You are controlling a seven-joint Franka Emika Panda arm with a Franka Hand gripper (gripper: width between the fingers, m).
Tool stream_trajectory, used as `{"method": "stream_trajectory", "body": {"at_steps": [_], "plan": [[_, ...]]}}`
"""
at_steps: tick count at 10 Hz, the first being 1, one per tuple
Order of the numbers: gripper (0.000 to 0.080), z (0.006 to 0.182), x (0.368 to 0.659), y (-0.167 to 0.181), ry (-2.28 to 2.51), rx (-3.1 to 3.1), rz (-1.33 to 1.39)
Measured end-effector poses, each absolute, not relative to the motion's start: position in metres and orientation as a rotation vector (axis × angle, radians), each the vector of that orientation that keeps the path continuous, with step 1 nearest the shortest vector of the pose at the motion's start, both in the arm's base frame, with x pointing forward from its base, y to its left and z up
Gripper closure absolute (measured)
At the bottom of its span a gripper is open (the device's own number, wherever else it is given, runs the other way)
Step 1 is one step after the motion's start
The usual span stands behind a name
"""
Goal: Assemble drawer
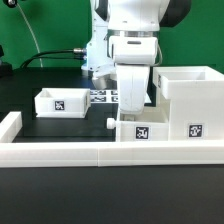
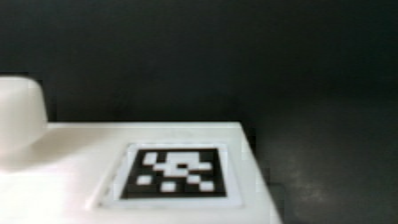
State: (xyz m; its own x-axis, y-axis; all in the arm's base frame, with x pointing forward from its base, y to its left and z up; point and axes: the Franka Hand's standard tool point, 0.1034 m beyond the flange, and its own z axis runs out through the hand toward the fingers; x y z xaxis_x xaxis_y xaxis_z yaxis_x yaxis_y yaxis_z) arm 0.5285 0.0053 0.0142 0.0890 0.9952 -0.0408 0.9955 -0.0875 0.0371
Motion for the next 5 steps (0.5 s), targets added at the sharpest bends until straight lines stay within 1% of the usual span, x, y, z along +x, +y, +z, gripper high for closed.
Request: {"method": "stream_trajectory", "body": {"at_steps": [5], "plan": [[0.0757, 0.0136, 0.5275, 0.0059, 2.089, 2.269, -0.009]]}}
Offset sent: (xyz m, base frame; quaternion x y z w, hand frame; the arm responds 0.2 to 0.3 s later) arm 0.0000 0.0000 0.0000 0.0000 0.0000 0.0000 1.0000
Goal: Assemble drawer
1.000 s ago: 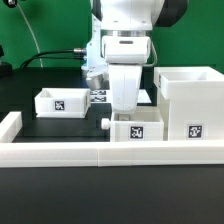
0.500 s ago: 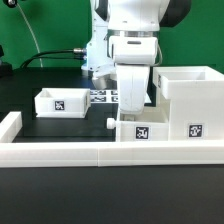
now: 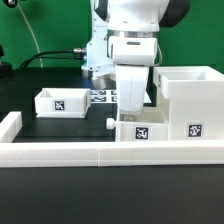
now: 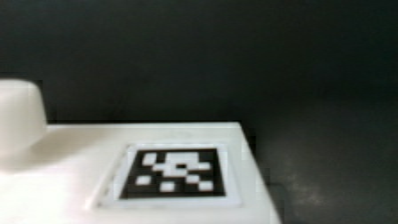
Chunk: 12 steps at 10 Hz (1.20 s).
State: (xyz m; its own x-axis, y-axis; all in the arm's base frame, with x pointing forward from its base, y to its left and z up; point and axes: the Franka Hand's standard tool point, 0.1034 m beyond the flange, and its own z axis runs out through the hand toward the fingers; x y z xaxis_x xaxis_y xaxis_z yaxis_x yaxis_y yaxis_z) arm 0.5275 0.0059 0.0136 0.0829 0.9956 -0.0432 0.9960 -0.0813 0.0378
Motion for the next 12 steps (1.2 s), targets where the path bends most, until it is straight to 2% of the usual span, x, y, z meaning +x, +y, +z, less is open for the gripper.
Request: {"method": "stream_trajectory", "body": {"at_steps": [12], "plan": [[0.0757, 0.0168, 0.5251, 0.0055, 2.09, 2.294, -0.064]]}}
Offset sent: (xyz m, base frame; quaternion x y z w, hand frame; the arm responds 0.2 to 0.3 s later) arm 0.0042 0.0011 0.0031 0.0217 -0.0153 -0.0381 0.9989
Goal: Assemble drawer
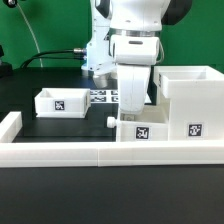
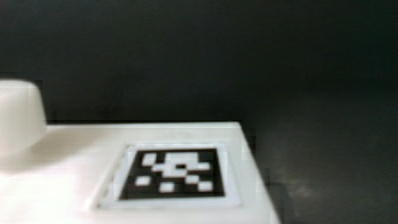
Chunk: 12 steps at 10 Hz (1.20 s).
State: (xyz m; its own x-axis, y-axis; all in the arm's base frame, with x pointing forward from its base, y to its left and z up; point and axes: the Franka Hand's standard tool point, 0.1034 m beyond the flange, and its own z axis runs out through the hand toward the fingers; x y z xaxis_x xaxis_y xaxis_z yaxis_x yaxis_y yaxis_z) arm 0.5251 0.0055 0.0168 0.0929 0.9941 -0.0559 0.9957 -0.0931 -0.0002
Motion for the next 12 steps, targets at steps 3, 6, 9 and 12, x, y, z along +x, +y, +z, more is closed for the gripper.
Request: {"method": "stream_trajectory", "body": {"at_steps": [3, 6, 9, 12], "plan": [[0.0757, 0.015, 0.524, 0.005, 2.081, 2.305, -0.068], [0.0757, 0.015, 0.524, 0.002, 2.103, 2.281, -0.059], [0.0757, 0.015, 0.525, -0.01, 2.162, 2.226, -0.048], [0.0757, 0.014, 0.524, -0.011, 2.16, 2.228, -0.049]]}}
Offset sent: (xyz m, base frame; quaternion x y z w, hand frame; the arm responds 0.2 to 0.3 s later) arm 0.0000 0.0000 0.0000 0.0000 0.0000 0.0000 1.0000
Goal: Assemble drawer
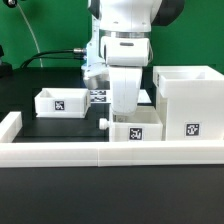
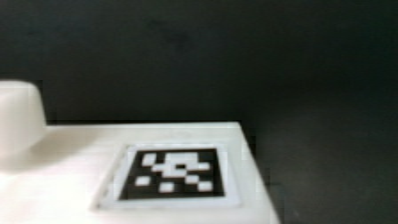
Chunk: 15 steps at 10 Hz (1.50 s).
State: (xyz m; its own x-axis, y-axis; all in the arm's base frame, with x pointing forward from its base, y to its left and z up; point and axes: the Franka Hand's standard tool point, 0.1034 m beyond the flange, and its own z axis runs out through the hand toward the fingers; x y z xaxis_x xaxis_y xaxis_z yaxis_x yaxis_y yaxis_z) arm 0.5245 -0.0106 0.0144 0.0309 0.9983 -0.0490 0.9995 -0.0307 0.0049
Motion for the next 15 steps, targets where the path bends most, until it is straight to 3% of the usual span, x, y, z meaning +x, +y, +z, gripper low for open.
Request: {"method": "stream_trajectory", "body": {"at_steps": [15], "plan": [[0.0757, 0.015, 0.525, 0.011, 2.155, 2.25, -0.059]]}}
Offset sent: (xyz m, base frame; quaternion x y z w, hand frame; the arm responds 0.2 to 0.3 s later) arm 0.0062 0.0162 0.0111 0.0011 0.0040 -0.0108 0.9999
